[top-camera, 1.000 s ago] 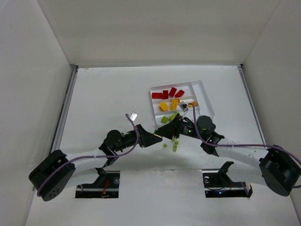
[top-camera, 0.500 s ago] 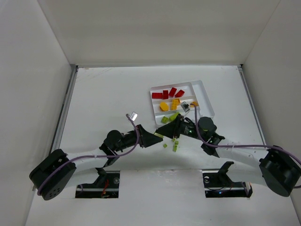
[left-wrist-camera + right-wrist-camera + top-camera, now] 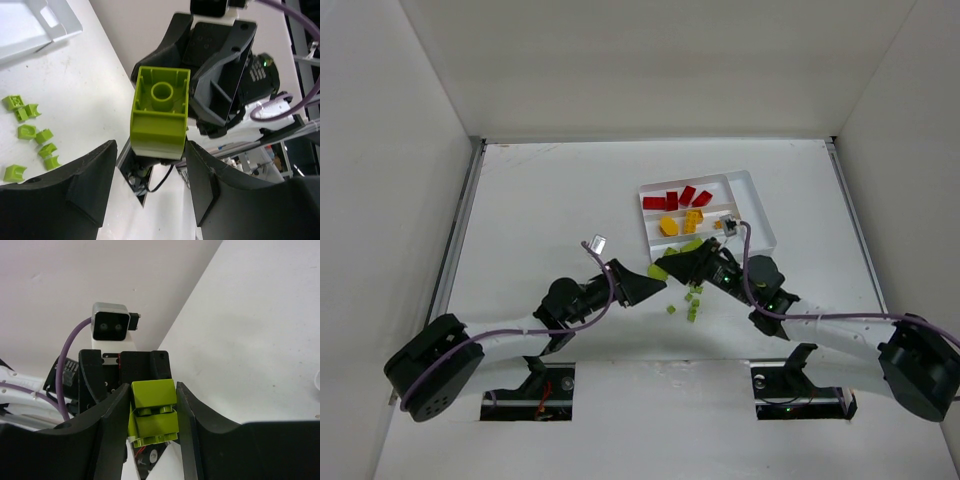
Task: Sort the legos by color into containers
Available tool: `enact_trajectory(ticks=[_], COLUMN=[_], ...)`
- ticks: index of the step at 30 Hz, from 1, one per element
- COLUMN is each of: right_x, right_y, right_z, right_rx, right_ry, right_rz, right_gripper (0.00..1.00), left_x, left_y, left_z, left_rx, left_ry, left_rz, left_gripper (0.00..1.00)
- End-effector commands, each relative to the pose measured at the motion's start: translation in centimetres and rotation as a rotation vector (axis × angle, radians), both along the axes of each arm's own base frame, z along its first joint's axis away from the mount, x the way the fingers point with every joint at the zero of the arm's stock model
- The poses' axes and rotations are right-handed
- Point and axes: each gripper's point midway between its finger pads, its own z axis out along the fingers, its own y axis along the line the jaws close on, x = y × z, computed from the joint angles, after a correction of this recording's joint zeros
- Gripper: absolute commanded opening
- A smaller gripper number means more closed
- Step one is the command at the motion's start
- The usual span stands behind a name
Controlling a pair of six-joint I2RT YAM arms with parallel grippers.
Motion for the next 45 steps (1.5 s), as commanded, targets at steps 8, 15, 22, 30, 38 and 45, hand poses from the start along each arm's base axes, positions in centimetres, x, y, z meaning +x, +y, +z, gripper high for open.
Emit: enact_trajectory(ticks=[8, 15, 22, 30, 38, 45], right_x=[0.5, 0.6, 0.7, 0.8, 3.0, 3.7], right_y=[0.0, -0.4, -0.3, -0.5, -1.3, -1.0], right_z=[2.0, 1.5, 0.9, 0.3, -0.4, -0.3], right_rx=[0.100, 0.100, 0.106, 0.137, 0.175, 0.202], right_ry=[-0.061, -0.049, -0.029, 0.030, 0.136, 0.176], right_rz=[-0.107, -0.130, -0.132, -0.127, -0.174, -0.161], right_gripper=[0.37, 0.37, 0.37, 0.37, 0.37, 0.37], left_x=[1.9, 3.0, 3.7, 2.8, 1.8, 2.1], left_y=[0.2, 1.0, 1.6, 1.1, 1.0, 1.4], left_z=[2.0, 1.7, 1.7, 3.0, 4.6, 5.6], left_rx=[-0.139, -0.141, -0.149, -0.153, -0.173, -0.193], left_ry=[-0.024, -0.019, -0.013, -0.080, -0.144, -0.168], left_rz=[0.176, 0.264, 0.328, 0.302, 0.283, 0.299], left_gripper=[0.53, 0.49, 0.48, 0.52, 0.60, 0.63])
